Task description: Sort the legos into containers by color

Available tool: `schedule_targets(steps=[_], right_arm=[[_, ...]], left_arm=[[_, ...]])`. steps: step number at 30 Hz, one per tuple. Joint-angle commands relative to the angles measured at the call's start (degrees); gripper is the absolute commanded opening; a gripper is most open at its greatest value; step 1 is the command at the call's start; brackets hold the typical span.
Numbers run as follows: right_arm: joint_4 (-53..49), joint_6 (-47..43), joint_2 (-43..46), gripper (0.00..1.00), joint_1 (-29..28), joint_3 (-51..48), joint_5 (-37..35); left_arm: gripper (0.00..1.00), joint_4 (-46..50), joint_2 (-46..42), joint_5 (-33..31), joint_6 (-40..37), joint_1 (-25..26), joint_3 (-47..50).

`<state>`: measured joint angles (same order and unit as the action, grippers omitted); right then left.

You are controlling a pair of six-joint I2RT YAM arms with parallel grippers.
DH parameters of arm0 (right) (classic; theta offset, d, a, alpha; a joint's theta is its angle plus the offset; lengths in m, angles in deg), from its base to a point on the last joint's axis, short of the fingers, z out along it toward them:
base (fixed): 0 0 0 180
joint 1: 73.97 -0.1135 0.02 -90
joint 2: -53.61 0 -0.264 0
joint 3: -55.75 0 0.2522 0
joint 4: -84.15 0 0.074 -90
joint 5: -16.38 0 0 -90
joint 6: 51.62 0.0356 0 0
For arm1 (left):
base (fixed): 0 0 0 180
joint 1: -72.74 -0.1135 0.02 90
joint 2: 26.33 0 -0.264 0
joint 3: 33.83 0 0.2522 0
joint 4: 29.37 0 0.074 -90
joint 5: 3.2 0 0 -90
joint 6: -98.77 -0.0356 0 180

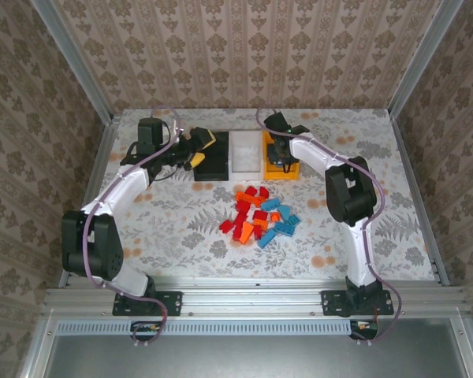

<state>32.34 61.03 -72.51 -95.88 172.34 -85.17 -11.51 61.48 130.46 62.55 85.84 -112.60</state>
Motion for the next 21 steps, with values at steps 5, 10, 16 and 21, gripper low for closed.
schedule_targets(steps=[5,10,16,21], right_arm=[[-2.67,0.1,-1.13,0.45,0.11,3.9,1.5],[-1.87,-0.63,3.24,0.52,-0.71,2.09,-2.8],[2.79,-1.81,16.78,0.51,-5.42,-10.41,-7.71],[3.76,1.28,22.45,0.52,-13.56,-19.83,-5.59]], left_arm=[[0.92,1.44,-0.31,-0.15,-2.21,0.51,-1.32],[0.92,1.53,-0.43,-1.41,-2.85,0.52,-0.73],[0.92,1.75,-0.58,-1.73,-2.53,0.69,-0.48],[0.92,2.96,-0.28,-3.0,-1.68,0.7,-0.05]])
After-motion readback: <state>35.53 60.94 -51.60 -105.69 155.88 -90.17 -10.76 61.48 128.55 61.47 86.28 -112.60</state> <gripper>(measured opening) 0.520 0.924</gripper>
